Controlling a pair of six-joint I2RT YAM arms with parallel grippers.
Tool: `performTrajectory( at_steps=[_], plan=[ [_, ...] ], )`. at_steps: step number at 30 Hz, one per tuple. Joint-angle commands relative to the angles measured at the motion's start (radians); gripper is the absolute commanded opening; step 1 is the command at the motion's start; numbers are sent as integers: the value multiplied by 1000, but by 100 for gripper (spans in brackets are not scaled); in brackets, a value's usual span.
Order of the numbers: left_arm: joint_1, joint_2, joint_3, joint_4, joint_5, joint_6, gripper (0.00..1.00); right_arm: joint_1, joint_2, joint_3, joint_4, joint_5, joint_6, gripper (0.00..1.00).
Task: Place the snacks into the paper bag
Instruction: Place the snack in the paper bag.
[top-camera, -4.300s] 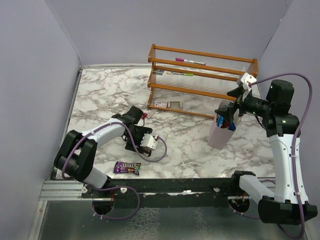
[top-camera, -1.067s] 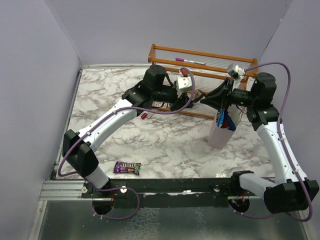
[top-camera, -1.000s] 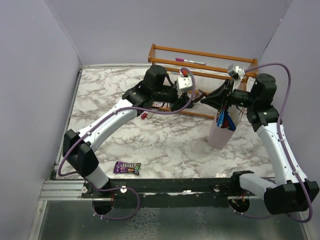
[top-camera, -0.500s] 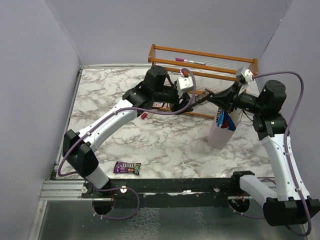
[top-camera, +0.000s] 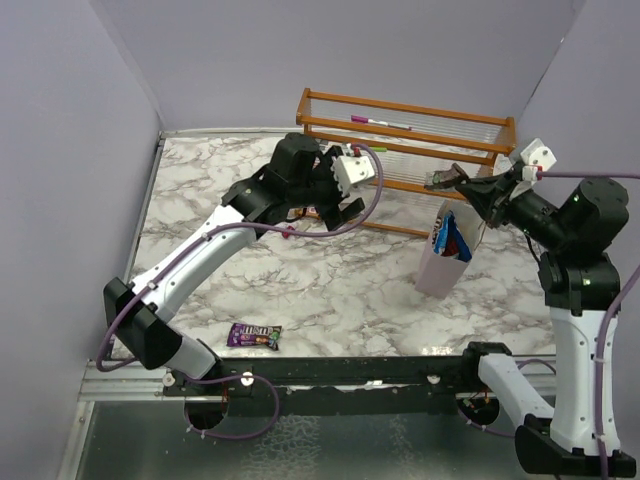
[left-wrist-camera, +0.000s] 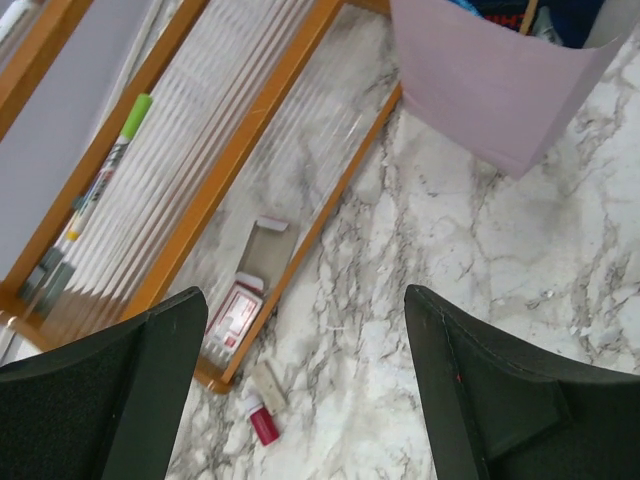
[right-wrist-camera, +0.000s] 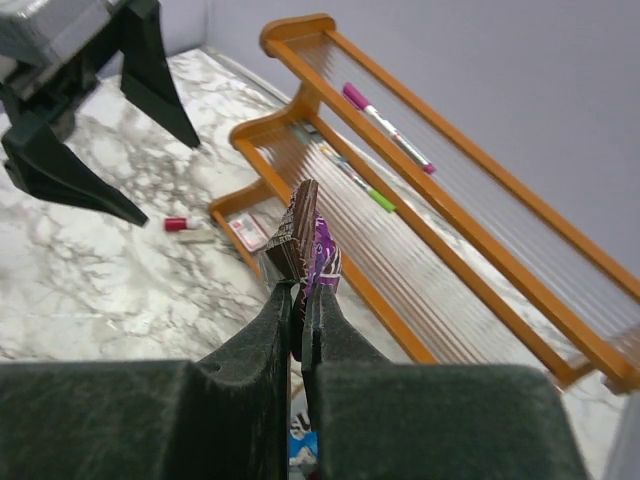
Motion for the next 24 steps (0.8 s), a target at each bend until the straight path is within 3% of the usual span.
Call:
performTrajectory(
  at_steps=[1,11,24],
  plan=[
    [28,-77,-42,-28,-115,37,84,-34,-37,56,-143,134,-118,1],
    [46,-107,-82,-36,-164,82,84,-72,-105,127,-408,179,-282,1],
    [46,-94,-94,-23,-158,93,84,-79,-54,66,-522,195,-330,1]
  ],
)
